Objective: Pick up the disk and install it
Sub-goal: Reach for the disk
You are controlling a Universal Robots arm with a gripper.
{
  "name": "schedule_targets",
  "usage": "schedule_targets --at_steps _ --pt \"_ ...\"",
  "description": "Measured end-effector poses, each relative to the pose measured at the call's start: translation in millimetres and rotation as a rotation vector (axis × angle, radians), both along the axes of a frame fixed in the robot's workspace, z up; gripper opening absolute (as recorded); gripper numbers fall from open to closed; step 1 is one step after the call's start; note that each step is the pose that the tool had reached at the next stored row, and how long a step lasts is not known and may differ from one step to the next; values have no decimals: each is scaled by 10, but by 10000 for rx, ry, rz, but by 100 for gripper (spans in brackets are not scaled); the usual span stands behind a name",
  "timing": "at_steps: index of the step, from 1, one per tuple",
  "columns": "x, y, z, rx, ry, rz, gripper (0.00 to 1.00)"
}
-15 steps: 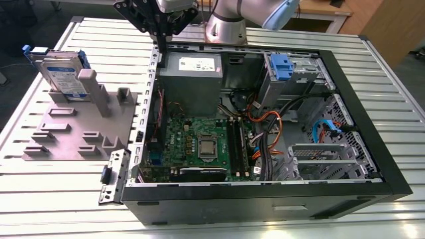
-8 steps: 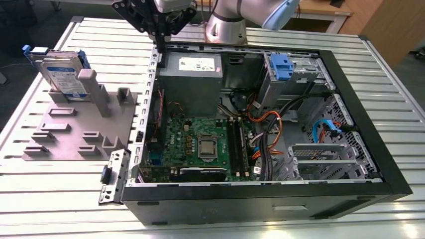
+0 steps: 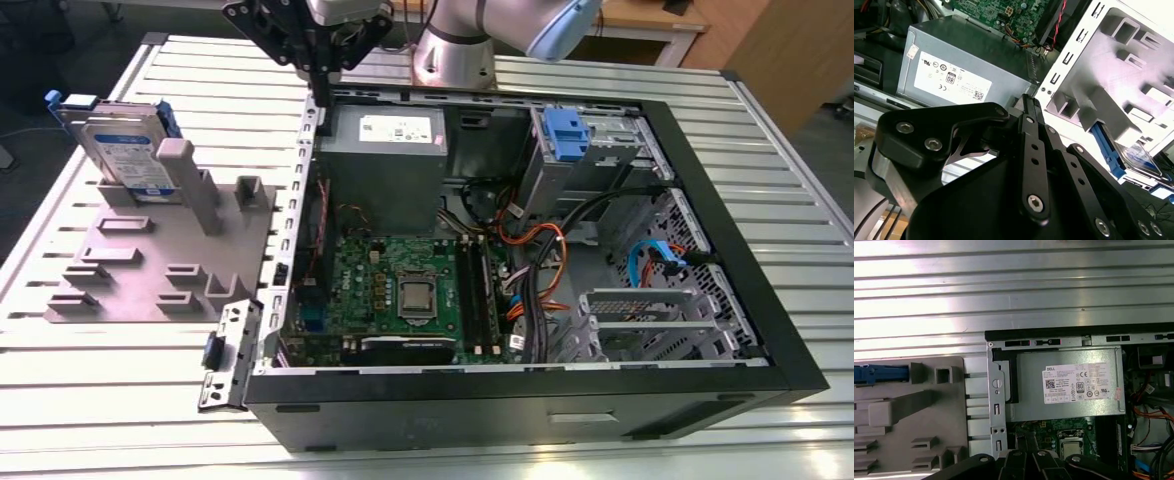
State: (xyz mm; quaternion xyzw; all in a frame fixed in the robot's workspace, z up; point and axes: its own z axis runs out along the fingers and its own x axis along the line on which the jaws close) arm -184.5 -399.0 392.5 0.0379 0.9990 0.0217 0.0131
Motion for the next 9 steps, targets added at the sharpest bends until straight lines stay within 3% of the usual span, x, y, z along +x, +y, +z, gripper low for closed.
schedule_targets --at_steps 9 --pt "-48 0 -9 0 0 0 11"
